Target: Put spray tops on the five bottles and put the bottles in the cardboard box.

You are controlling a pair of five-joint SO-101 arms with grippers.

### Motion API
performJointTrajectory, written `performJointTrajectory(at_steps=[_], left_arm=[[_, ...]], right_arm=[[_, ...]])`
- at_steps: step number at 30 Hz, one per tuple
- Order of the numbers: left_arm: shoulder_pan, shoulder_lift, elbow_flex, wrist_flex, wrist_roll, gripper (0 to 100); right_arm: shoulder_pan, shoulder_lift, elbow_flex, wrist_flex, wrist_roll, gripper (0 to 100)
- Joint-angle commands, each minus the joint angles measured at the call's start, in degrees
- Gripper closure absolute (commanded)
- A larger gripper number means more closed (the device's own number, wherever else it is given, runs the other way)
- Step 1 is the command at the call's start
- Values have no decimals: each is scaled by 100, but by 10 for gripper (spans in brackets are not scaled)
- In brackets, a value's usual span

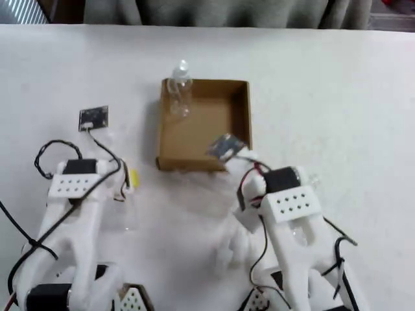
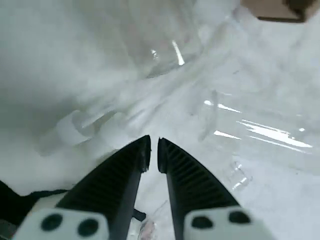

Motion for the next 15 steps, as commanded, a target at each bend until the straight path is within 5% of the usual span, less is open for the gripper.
performJointTrajectory(at_steps=[1,8,15], left_arm=[[-136,-224,-70,-149,-62,980],[-242,-224,-97,-158,-62,980],[-787,-224,-246,-149,-62,980]], right_arm=[[-233,-435,202,92,923,977],[-1024,-1033,791,127,2804,965],[-1877,-1789,1424,251,3341,779]])
